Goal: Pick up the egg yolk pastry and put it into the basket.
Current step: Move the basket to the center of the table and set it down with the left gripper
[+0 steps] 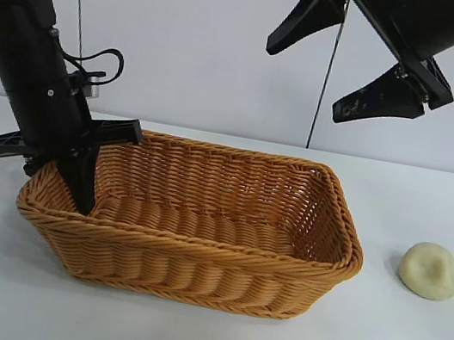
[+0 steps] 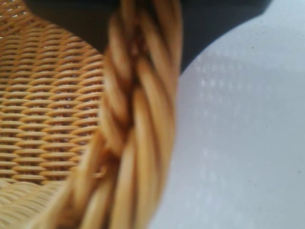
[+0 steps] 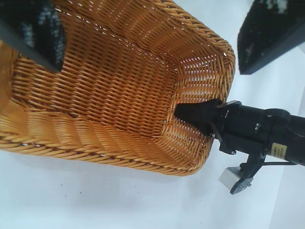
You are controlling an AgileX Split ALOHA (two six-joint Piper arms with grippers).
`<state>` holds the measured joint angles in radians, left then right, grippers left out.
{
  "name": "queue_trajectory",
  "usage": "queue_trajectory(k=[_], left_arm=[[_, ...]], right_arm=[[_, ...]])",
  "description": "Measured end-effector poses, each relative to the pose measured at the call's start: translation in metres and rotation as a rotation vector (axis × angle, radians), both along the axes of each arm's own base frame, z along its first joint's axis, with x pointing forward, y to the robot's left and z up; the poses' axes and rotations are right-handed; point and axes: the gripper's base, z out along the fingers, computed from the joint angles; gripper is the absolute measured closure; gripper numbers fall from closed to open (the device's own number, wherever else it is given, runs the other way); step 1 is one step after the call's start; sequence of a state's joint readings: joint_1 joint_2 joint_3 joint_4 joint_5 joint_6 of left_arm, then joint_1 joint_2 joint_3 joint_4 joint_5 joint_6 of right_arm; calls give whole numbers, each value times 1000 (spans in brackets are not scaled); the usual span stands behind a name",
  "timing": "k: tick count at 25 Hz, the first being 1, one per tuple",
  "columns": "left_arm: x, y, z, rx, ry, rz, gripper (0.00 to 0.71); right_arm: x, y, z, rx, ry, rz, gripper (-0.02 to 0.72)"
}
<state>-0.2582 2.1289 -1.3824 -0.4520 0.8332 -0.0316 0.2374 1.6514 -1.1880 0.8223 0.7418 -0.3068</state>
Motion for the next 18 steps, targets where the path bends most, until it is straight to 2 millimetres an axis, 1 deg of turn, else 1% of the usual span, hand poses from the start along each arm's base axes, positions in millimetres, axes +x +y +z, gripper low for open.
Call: queue_trajectory(k=[1, 2, 4, 6, 7, 9, 10, 14, 16, 18], left_arm=[[0, 0, 0, -2, 2, -1, 574], [0, 0, 0, -5, 5, 1, 532], [-1, -1, 0, -9, 10, 3, 378], [-1, -1, 0, -12, 17, 3, 170], [-2, -1, 0, -12, 21, 1, 111], [-3, -1, 0, -13, 31, -2, 56], [-3, -1, 0, -13, 37, -5, 40], [-3, -3, 7, -22, 68, -27, 20], [0, -5, 15, -31, 77, -46, 18], [7, -6, 28, -30, 68, -76, 18]], right_arm=[[0, 0, 0, 0, 0, 0, 8], [0, 0, 0, 0, 0, 0, 8], [0, 0, 0, 0, 0, 0, 8], [0, 0, 0, 0, 0, 0, 8], [0, 0, 0, 0, 0, 0, 8], [0, 0, 0, 0, 0, 0, 8], [0, 0, 0, 0, 0, 0, 8], [0, 0, 0, 0, 0, 0, 8], [0, 0, 0, 0, 0, 0, 8], [0, 0, 0, 0, 0, 0, 8]])
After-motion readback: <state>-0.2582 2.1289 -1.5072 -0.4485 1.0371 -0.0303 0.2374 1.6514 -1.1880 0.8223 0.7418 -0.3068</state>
